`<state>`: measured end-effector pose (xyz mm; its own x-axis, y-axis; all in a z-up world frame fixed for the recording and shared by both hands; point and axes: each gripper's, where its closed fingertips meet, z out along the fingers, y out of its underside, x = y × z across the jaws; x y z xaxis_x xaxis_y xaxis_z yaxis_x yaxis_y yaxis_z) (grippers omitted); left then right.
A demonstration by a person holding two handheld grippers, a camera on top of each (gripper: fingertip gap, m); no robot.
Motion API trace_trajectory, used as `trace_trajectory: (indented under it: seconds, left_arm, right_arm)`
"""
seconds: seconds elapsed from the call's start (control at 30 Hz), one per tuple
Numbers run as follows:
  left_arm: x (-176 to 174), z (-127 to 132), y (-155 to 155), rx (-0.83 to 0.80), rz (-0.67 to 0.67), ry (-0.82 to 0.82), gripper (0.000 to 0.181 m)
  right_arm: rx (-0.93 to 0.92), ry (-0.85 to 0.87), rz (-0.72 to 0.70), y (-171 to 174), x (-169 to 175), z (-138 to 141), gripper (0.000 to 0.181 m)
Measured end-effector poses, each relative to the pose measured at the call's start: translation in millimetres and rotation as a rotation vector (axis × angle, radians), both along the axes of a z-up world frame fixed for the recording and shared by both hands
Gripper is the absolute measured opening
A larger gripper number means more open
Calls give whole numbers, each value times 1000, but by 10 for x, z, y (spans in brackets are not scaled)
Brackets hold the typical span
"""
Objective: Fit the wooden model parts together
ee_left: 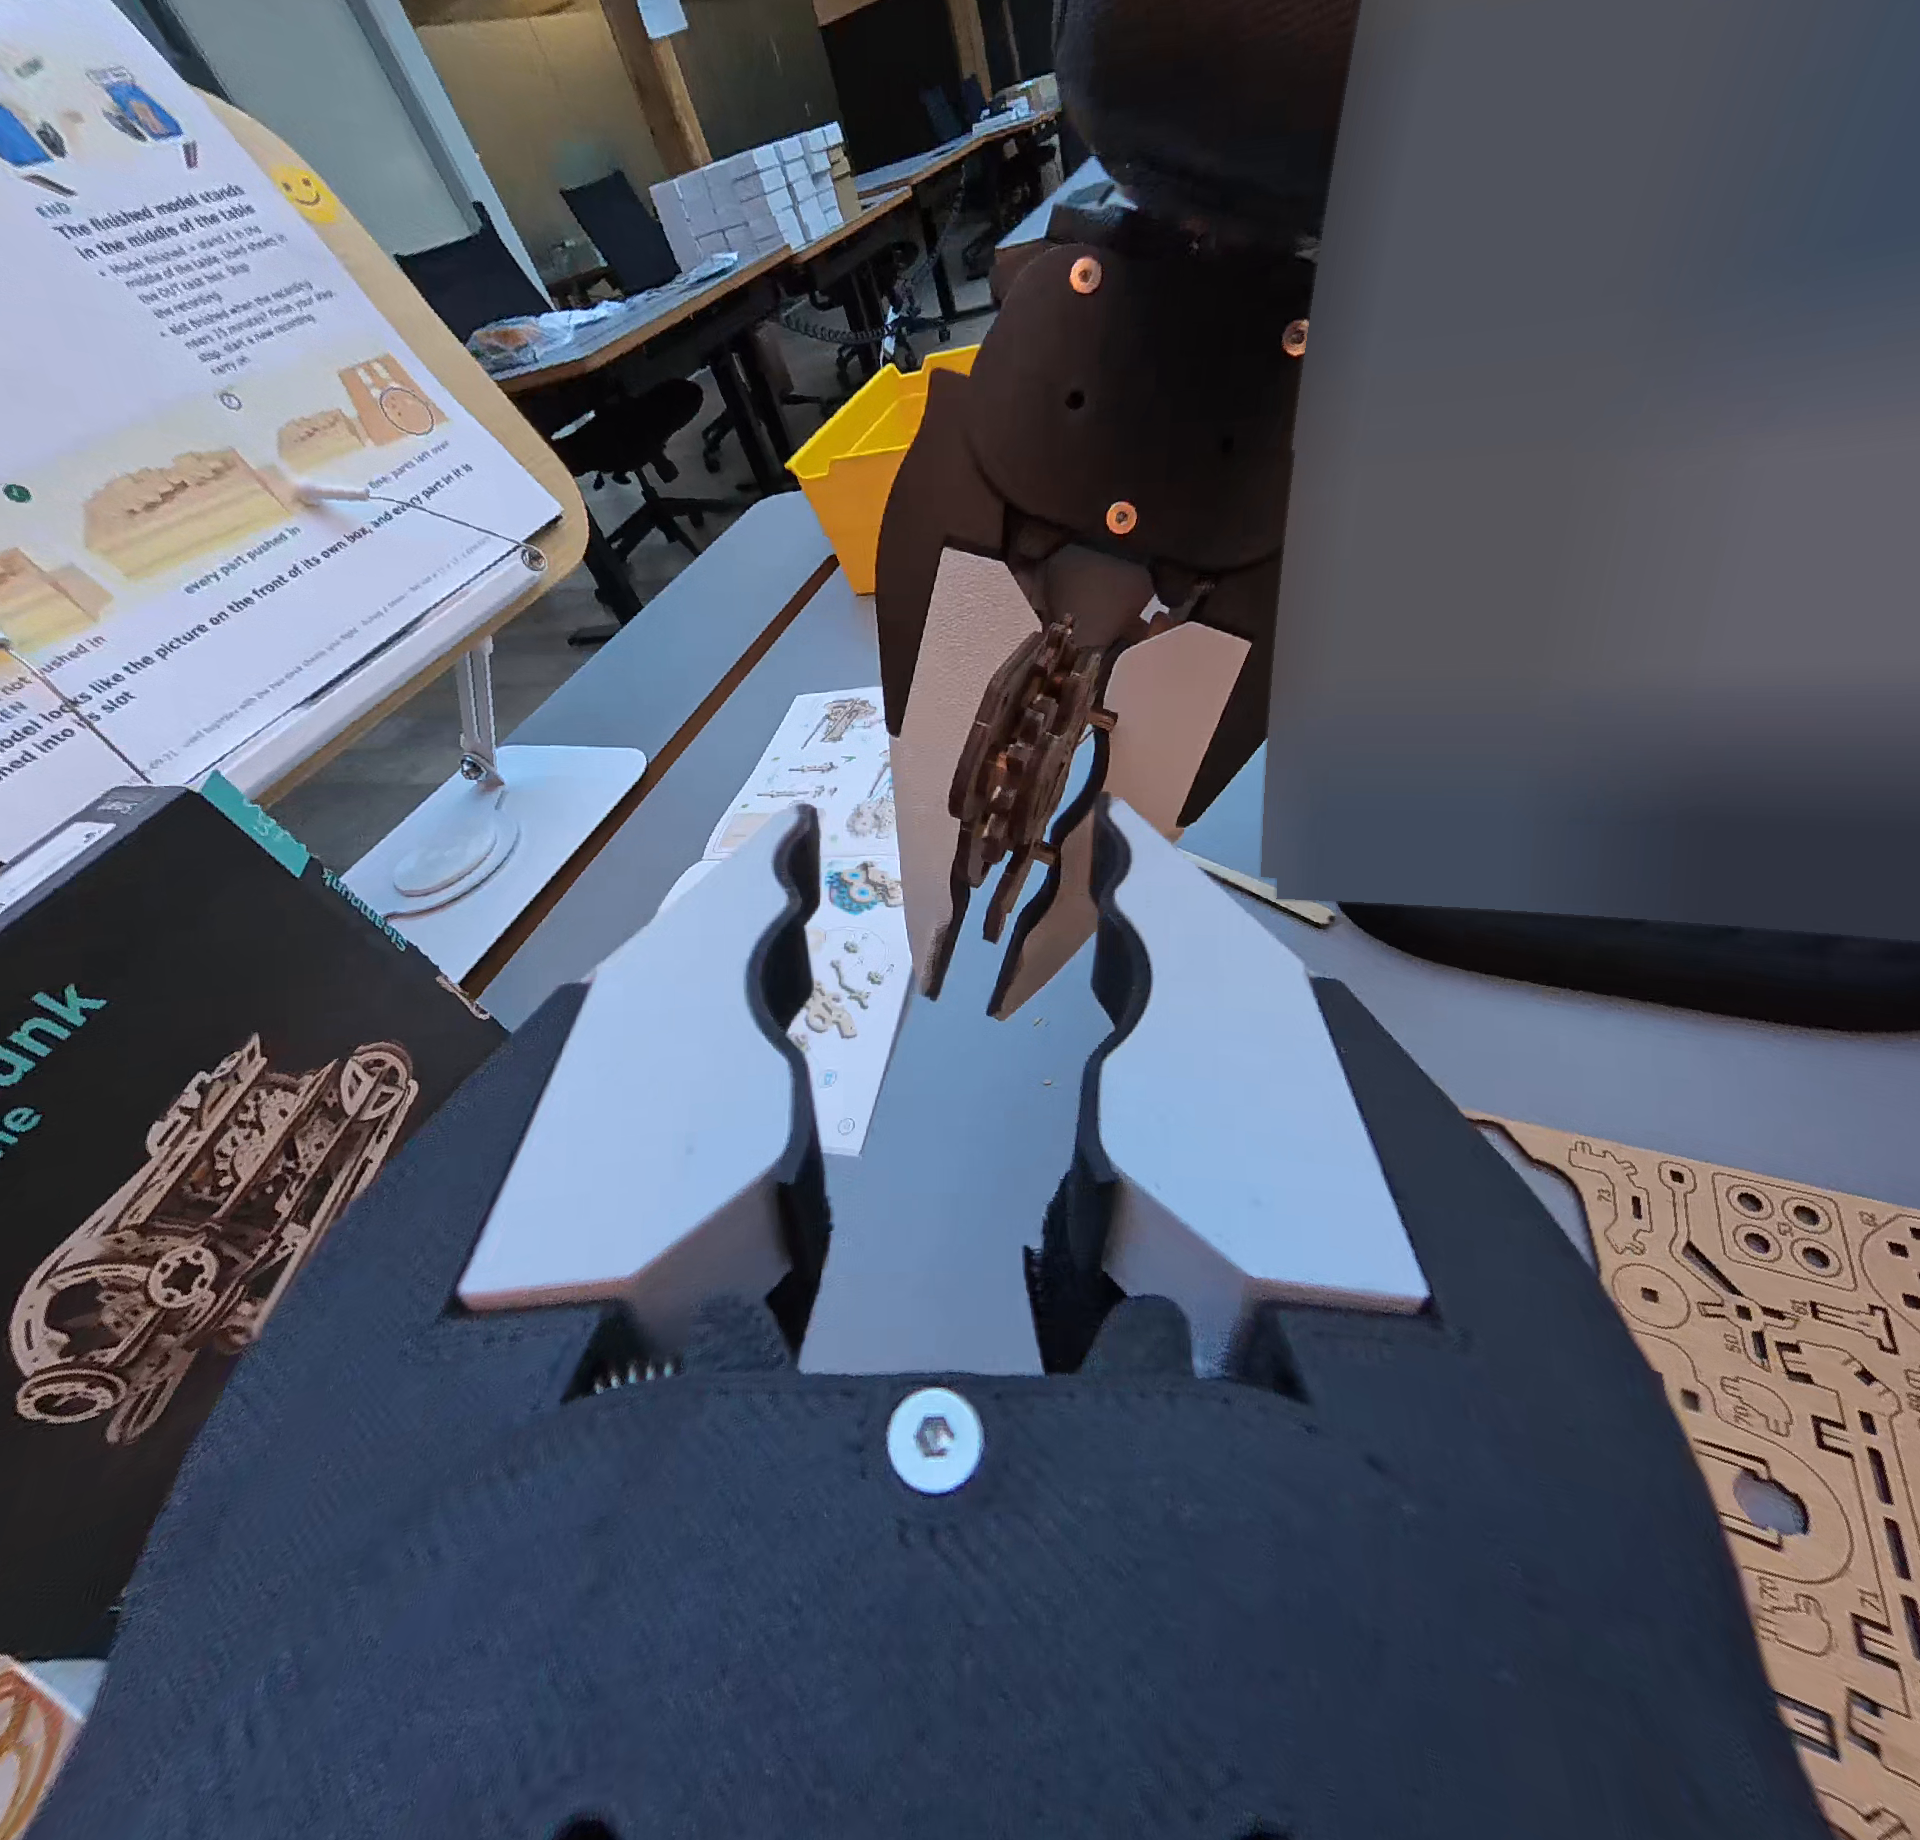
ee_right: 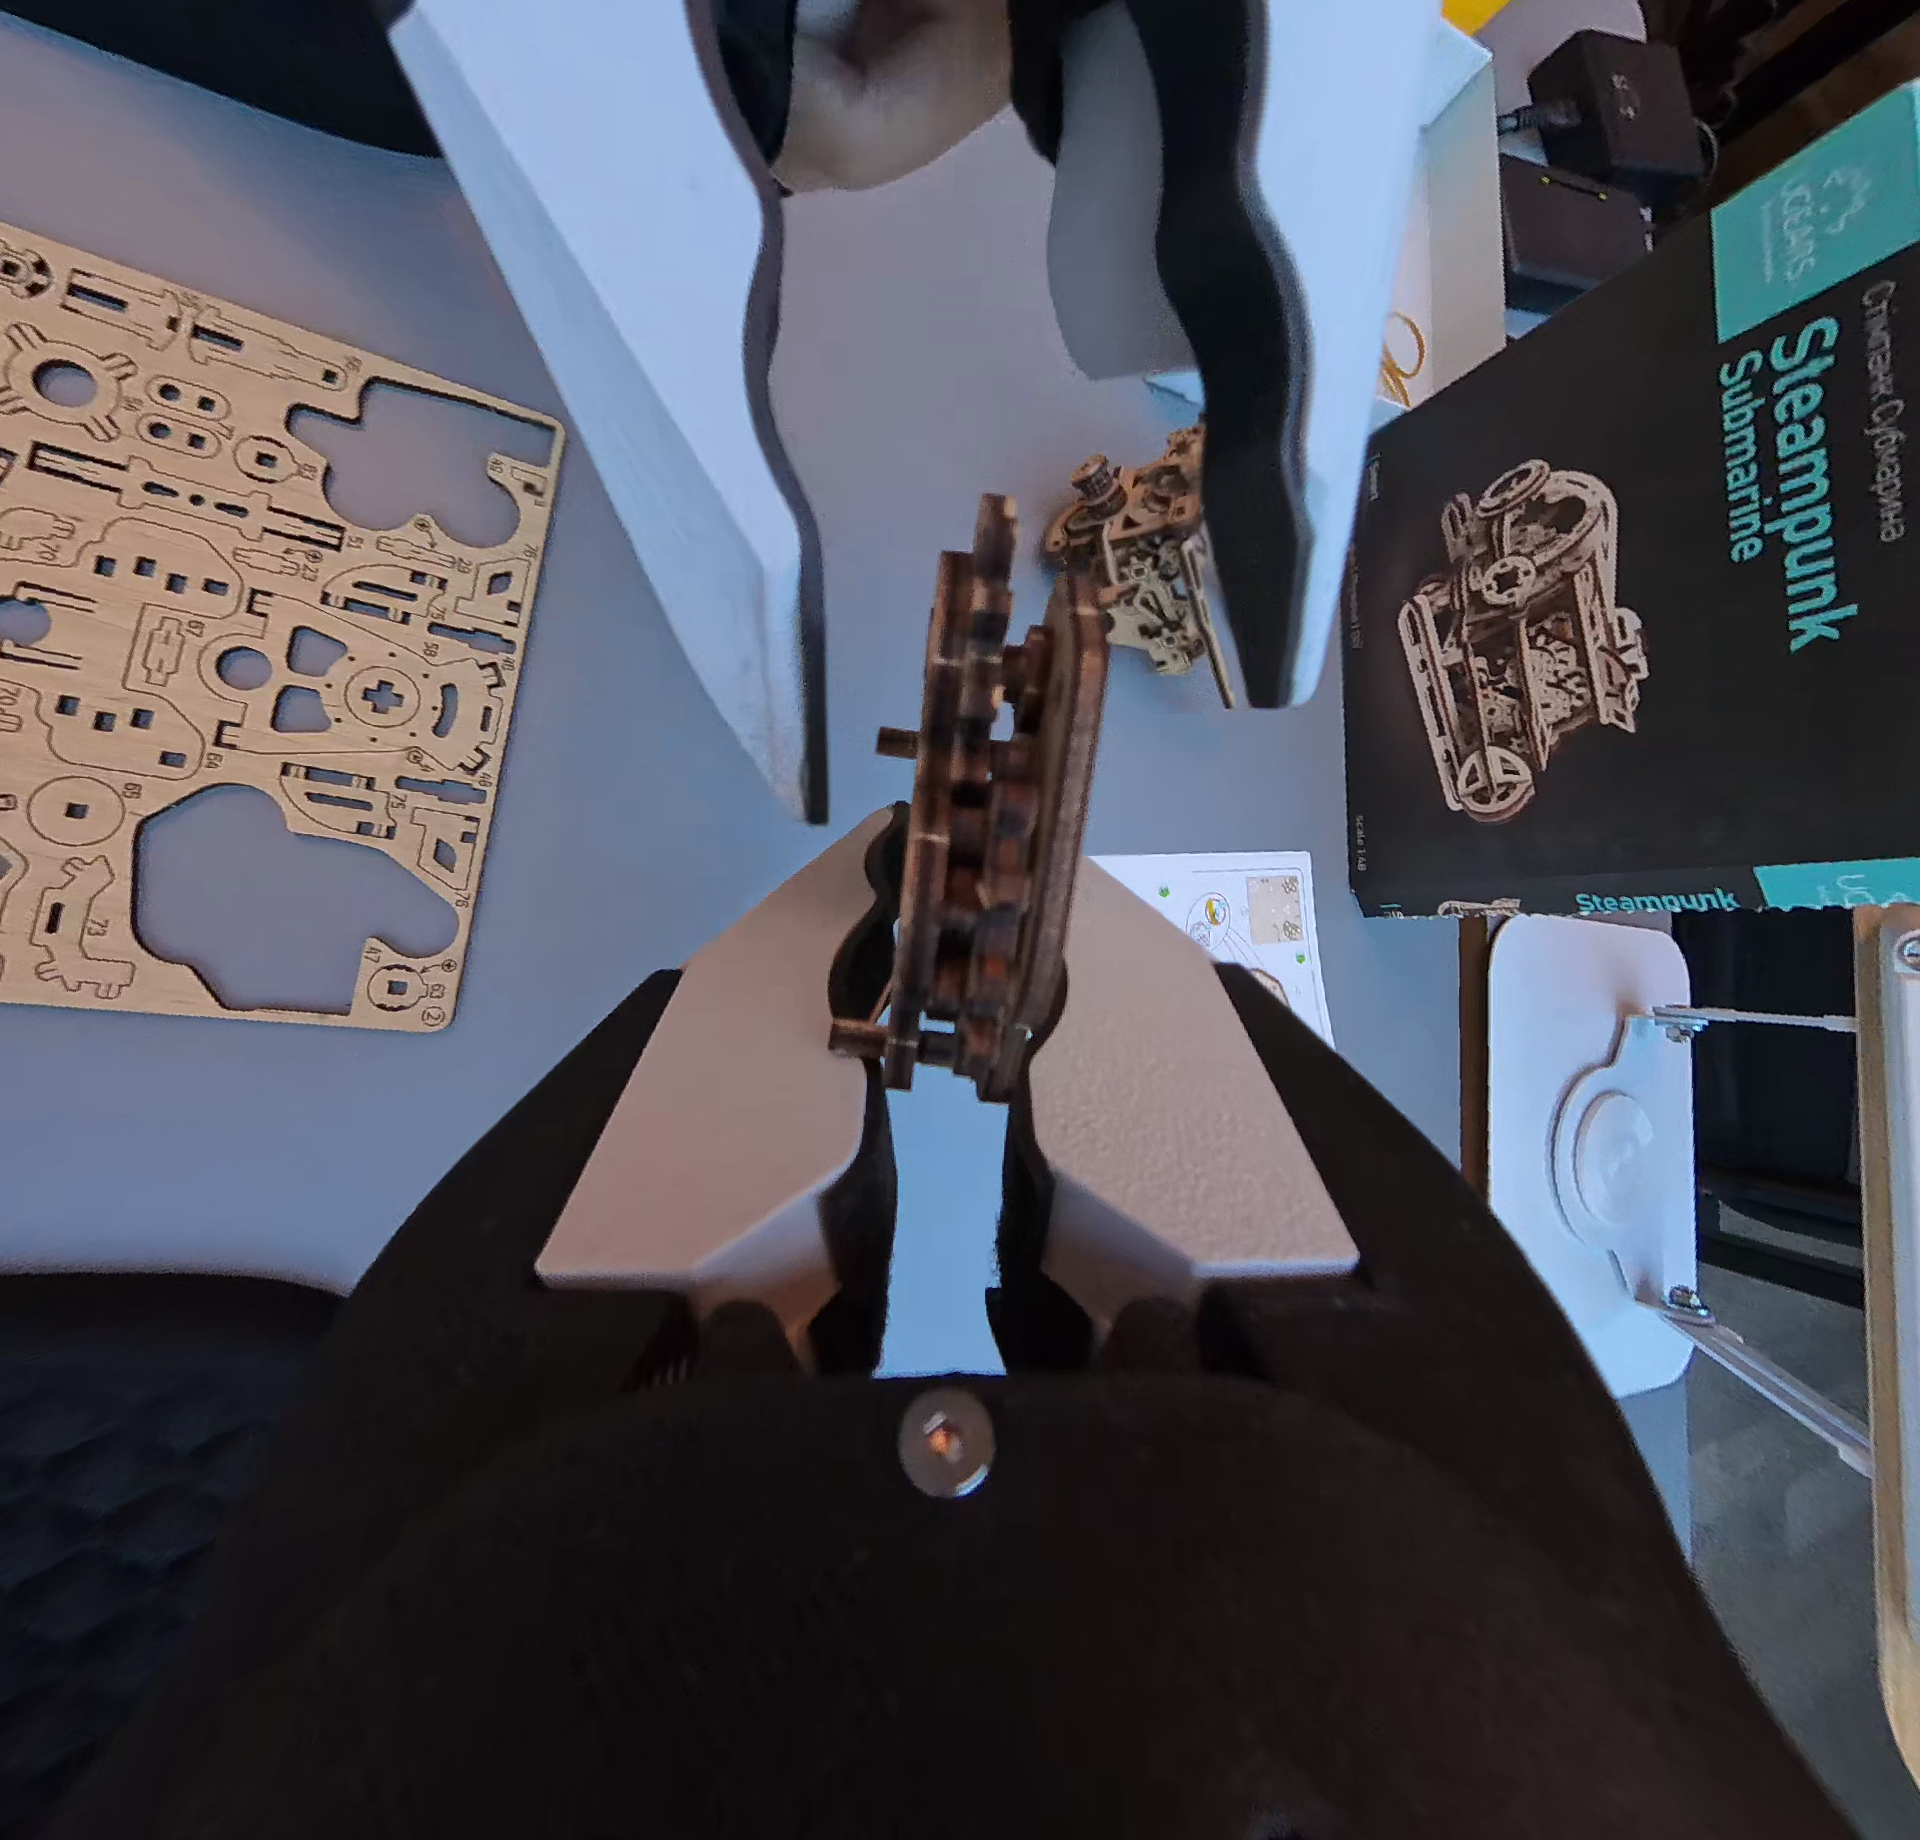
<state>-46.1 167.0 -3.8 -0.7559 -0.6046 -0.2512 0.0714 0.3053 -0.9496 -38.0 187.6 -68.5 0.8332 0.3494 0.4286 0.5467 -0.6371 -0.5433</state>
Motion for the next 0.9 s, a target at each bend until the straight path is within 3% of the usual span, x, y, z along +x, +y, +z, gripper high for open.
trace_trajectory:
  seconds: [0.07,0.2,0.37,0.5,0.9]
  left_arm:
    - [-42,-13,-52,18,-18,21,50]
    - [-165,1,-150,68,-81,-60,16]
    - [-209,-73,-192,247,-68,-165,12]
    - [-238,-151,-184,339,-67,-115,12]
    - [-230,-266,-116,320,-107,-6,12]
  right_arm:
    - [16,-32,25,21,-26,18,12]
    - [11,-59,80,19,-96,-1,12]
    - [-15,-42,112,11,-124,-88,12]
    - [-70,-75,113,-5,-132,-198,14]
    - [-136,-8,52,-8,-133,-351,6]
